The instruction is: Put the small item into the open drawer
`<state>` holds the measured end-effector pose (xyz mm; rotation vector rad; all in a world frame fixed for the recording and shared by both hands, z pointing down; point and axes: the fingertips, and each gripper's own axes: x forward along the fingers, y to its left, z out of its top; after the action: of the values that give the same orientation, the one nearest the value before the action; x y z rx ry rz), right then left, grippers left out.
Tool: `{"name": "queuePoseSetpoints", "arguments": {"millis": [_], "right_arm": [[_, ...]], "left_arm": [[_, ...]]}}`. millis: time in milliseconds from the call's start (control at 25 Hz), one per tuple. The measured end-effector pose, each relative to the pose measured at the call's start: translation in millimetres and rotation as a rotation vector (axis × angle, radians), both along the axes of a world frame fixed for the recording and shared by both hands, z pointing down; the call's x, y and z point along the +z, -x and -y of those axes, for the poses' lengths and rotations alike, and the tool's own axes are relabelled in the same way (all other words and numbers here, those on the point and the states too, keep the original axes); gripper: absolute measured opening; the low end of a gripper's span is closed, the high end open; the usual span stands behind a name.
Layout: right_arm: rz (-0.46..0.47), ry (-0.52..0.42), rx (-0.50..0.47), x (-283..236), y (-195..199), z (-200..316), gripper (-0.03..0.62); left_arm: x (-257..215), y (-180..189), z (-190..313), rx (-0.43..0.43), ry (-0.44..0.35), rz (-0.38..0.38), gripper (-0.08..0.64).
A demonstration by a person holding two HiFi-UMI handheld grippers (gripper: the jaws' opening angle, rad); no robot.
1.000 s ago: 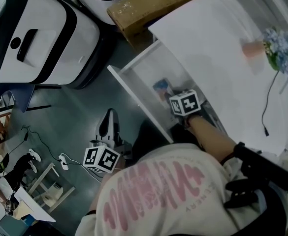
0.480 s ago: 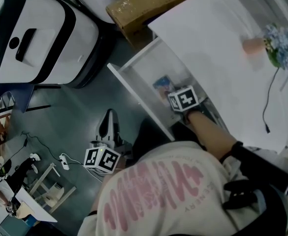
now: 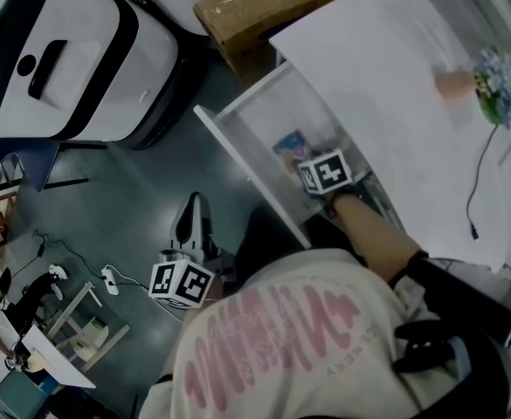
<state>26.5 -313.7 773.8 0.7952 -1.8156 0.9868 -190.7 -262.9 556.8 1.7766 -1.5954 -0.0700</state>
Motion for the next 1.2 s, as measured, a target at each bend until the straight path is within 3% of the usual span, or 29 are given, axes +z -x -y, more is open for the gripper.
{"name": "queuePoseSetpoints", "arguments": {"millis": [400,560,920,1000,1120,1200], "right_arm": [[-0.041,0.046,-0.015,16,-3,-3,0.252],[-0.093,-0.037,-0.054,11,-3,9,0.227],[-0.081,-0.046,-0.05,11,0,12,0.235],[-0.102,-0.016,-0.046,11,-3,7,0.242],[-0.153,0.162,-0.01,18,-15,-26,0.255],[-0.093,0.076,0.004,21,-9,-11,0.246]], "left_arm": [[-8,6,-6,-0.011,0.005,0.022,0.031],[-7,10,-9,-0.013,0.012,0.031,0.031],[-7,12,-10,-0.009,0.008,0.033,0.031],[-5,11,-10,-0.005,0.019,0.026,0.031],[-1,8,-10,0.013,0.035,0.008,0.031],[0,4,-9,0.029,0.033,-0.014,0.031]]}}
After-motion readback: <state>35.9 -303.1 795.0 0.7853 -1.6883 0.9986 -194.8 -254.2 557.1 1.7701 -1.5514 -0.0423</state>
